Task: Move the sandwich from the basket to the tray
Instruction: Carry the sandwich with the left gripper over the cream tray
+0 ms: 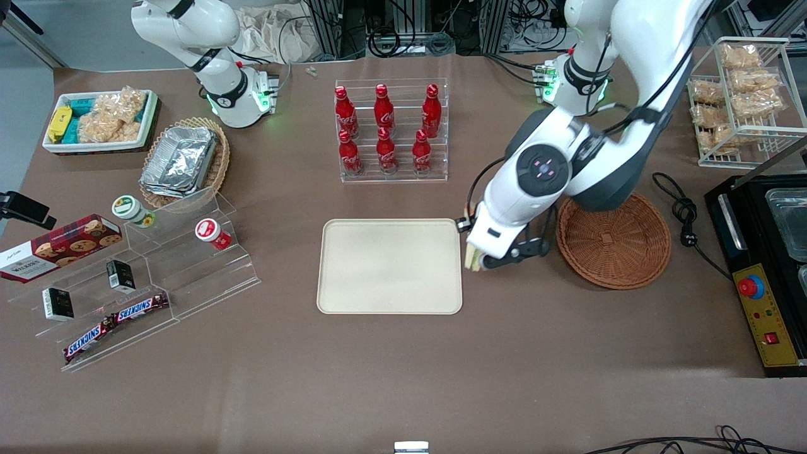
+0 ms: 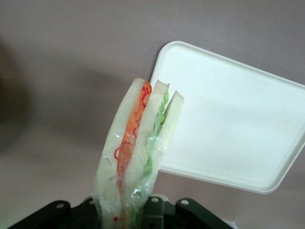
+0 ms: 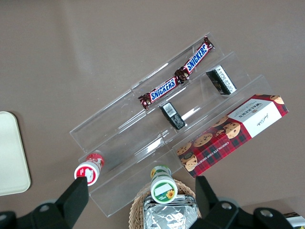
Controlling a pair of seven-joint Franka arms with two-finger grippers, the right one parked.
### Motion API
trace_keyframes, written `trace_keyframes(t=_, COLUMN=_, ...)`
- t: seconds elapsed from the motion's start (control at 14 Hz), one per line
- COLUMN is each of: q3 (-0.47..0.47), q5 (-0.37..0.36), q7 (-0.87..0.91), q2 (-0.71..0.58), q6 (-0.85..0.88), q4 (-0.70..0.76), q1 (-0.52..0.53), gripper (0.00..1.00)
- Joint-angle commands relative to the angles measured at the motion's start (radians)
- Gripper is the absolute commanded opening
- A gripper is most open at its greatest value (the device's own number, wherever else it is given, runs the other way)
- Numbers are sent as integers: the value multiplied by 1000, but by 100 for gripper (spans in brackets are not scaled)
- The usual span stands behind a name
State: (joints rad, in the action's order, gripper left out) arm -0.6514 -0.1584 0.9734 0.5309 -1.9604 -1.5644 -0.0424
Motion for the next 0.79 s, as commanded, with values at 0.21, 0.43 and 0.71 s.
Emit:
trace_keyframes(t=0.21, q3=-2, q5=-268, q7=221, q2=243, q6=-191, q4=64, q1=-118, gripper=0)
trace_keyframes(t=0.43, q3=9, q5=-352, q7=248, q2=325, q6=-236, q4=105, q1=-136, gripper=0)
trace_keyframes(t=0.71, q3=41, q5=-366, q7=234, q2=362, q6=-235, q4=153, q1=-168, gripper=41)
